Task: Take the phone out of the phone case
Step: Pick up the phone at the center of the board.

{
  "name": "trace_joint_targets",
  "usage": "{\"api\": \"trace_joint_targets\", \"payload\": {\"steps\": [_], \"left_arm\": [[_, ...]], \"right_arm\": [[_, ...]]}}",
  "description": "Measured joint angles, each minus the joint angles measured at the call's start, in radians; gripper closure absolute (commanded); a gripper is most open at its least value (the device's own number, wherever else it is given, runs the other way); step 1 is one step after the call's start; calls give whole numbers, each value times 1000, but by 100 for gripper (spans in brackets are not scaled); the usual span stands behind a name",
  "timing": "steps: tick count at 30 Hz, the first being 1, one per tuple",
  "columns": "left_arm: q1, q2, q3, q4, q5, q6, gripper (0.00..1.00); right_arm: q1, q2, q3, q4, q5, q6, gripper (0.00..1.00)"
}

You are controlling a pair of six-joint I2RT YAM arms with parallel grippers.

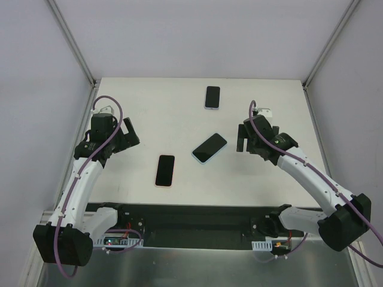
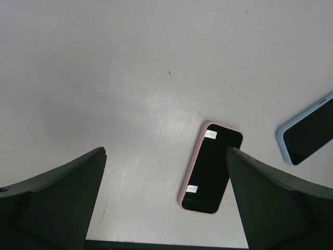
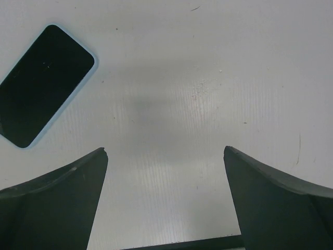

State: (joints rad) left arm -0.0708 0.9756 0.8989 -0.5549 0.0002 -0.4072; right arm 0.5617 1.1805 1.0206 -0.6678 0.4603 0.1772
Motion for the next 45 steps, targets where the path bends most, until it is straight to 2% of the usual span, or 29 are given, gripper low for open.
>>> {"api": "trace_joint_targets", "payload": {"steps": [13, 15, 18, 23, 32, 39, 45], "left_arm": [[-2, 21, 4, -2, 55, 11, 1], [-23, 39, 15, -5, 52, 19, 1], [-134, 98, 66, -21, 28, 50, 1], [-351, 340, 233, -34, 18, 90, 1], [-518, 791, 561, -88, 55, 165, 1], [-689, 951, 734, -134, 54, 268, 1], [-750, 1076, 810, -192, 20, 328, 1]], "right_arm": [[6, -13, -5, 1, -6, 8, 4], [6, -13, -8, 1, -11, 14, 4], [11, -13, -12, 0, -24, 31, 4], [30, -31, -27, -9, -34, 72, 4], [35, -144, -68, -101, -50, 169, 4], [35, -315, -95, -178, -49, 225, 4], [35, -397, -103, -231, -39, 257, 4]]}}
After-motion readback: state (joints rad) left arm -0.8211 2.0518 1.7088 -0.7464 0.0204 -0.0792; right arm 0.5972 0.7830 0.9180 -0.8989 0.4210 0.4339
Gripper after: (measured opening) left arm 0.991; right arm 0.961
